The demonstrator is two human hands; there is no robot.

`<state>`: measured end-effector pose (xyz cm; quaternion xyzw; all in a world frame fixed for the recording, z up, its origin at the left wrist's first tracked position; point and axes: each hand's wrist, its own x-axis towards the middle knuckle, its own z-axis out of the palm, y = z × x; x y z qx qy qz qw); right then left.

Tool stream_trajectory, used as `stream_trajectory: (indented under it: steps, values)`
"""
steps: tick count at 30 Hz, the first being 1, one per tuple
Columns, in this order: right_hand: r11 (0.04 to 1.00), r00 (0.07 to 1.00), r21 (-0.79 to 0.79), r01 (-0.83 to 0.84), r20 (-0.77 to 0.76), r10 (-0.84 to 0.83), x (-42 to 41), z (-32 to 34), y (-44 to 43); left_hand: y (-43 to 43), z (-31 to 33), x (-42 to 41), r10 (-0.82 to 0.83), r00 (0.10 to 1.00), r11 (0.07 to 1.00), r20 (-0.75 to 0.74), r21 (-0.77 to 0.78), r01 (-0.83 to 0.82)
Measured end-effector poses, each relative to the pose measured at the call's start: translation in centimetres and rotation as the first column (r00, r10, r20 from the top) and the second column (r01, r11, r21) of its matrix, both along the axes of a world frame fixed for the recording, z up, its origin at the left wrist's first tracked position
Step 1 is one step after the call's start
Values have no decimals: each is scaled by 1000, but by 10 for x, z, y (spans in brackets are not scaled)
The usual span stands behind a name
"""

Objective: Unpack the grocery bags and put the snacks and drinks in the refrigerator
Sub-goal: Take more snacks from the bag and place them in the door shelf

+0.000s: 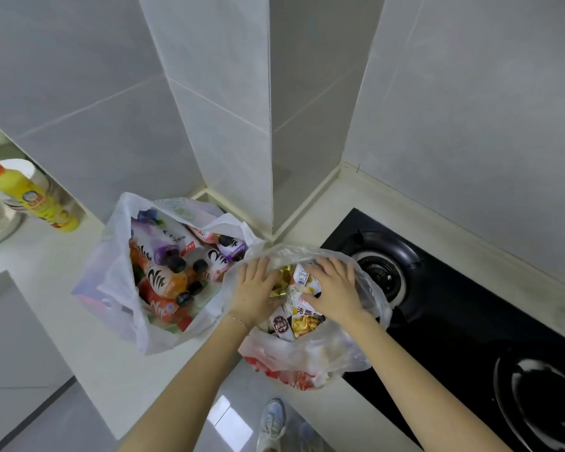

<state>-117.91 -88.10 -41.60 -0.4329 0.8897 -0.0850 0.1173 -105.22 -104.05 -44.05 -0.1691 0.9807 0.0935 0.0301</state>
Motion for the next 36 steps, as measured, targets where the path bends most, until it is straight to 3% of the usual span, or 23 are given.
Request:
stream_trajectory:
  steps: [10, 13, 16, 23, 29, 32, 36]
  values:
    - [988, 994, 110, 108, 11, -110, -3, -24, -25, -11, -21, -14, 9, 997, 1000, 77, 4, -9]
    - [988, 990, 59, 140, 7, -141, -2, -30, -32, -15, -26, -17, 46, 996, 999, 79, 27, -48]
    - [987, 987, 2, 162, -7, -162, 0, -32, -36, -16, -23, -20, 64, 997, 997, 51, 39, -66]
    - [974, 969, 30, 224, 95, -226, 5, -22, -36, -22, -10, -16, 64, 995, 992, -77, 117, -55]
    - [913, 902, -209, 352, 337, -271, 6, 9, -29, -11, 19, -7, 88, 931, 977, -354, 214, -11]
    - [834, 840, -328, 443, 478, -257, 6, 20, -19, 0, 46, -2, 230, 869, 927, -438, 369, -60]
    - [741, 804, -434, 513, 546, -237, 18, 40, -1, 18, 78, 15, 423, 779, 819, -464, 564, -108]
